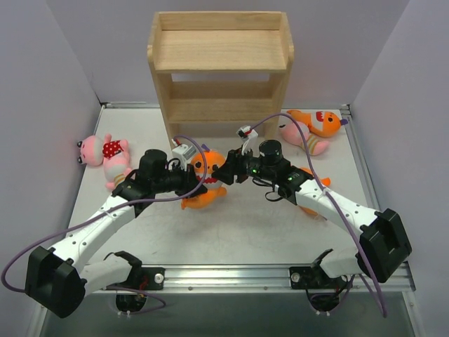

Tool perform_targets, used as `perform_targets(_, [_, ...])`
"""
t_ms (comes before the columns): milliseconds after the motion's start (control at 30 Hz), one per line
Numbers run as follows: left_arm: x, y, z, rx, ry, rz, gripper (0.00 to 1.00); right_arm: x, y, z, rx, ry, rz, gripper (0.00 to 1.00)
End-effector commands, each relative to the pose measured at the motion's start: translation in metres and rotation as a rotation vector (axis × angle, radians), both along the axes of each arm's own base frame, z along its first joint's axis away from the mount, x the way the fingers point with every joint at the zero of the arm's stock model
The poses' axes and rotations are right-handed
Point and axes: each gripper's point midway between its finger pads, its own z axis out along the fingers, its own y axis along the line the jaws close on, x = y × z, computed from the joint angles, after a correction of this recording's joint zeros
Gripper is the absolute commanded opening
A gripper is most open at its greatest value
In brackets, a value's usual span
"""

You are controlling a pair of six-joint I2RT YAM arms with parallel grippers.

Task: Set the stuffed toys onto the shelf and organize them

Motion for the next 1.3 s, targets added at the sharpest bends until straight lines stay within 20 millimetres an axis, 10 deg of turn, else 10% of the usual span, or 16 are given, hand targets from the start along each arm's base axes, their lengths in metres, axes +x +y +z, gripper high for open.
perform_targets(0, [-0.001, -0.014, 0.032, -0.089, -0.100, -0.064, 0.03, -0.009, 0.014, 0.047, 0.115, -0.099, 0.075, 0.46])
perform_targets(67, [-0.002, -0.013, 0.032, -0.084, -0.096, -0.060, 0.05, -0.009, 0.011, 0.047, 0.114, -0.103, 0.065, 0.27])
perform_targets(167, [0.001, -0.008, 0.032, -0.068, -0.110, -0.033, 0.54, -0.007, 0.008, 0.052, 0.114, -0.112, 0.052, 0.05])
perform_targets(400, [0.009, 0.018, 0.042, -0.023, -0.204, 0.119, 0.99, 0.012, 0.000, 0.049, 0.098, -0.028, -0.025, 0.00])
perform_targets(733, [0.011, 0.050, 0.043, -0.084, -0.144, 0.394, 0.94, 0.041, -0.022, 0.050, 0.117, 0.100, -0.124, 0.00])
perform_targets(1267, [-0.010, 0.048, 0.063, -0.040, -0.379, 0.244, 0.94, 0.055, -0.024, 0.047, 0.133, 0.218, -0.166, 0.00])
